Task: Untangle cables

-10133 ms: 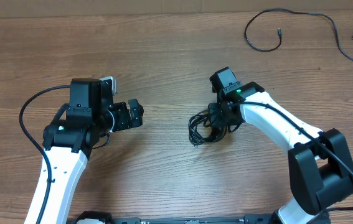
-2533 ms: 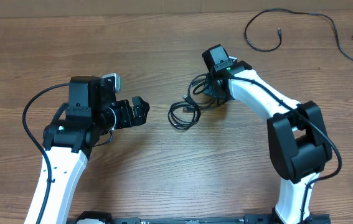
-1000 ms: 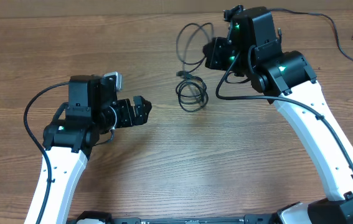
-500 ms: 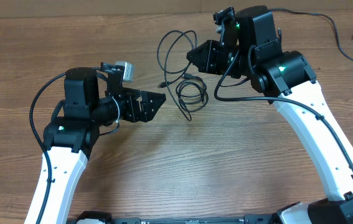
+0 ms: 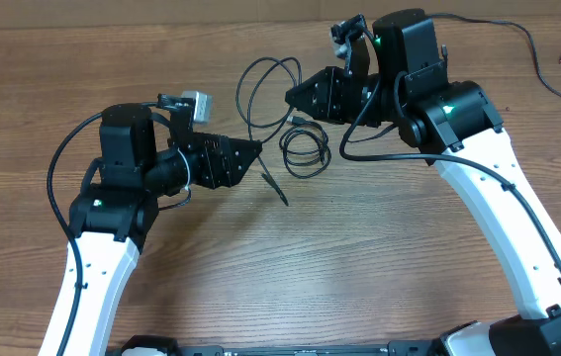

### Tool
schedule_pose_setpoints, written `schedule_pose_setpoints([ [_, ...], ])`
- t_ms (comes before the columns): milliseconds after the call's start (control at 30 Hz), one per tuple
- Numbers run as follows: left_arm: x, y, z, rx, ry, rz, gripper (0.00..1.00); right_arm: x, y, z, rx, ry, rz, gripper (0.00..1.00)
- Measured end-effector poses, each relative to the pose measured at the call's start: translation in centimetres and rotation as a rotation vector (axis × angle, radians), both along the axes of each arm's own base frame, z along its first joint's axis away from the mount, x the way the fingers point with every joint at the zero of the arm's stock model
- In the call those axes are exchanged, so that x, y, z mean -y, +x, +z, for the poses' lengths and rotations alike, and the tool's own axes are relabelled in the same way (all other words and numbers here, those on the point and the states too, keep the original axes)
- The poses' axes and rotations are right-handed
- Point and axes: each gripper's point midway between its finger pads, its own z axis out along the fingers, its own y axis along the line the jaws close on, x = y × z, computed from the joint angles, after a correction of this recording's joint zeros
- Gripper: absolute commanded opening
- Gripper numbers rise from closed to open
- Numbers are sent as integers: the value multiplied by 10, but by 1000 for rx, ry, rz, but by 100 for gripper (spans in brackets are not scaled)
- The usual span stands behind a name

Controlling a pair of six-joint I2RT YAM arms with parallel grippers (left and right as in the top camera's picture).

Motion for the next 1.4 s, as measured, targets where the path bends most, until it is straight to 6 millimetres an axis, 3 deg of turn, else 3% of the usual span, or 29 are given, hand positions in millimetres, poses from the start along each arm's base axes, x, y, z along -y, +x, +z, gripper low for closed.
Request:
schedule_pose_setpoints([
  [200, 7, 0, -13, -47, 3, -15, 82, -3, 0, 4, -12, 25, -3, 4],
  [367, 9, 10, -19, -48, 10, -2, 70, -6, -3, 4, -21, 32, 4, 4],
  [700, 5, 18, -28, -63, 32, 32, 69, -4, -4, 0, -36, 17, -4, 4],
  [1033, -28, 19, -63, -165, 201, 197, 75, -4, -2, 0, -30, 14, -10, 4],
  [1167, -30, 19, -64, -161, 217, 194, 75, -8, 0, 9, 2, 43, 3, 4],
  [1400, -35, 15, -71, -174, 261, 196, 79, -19, 0, 43, 40, 197, 73, 4],
])
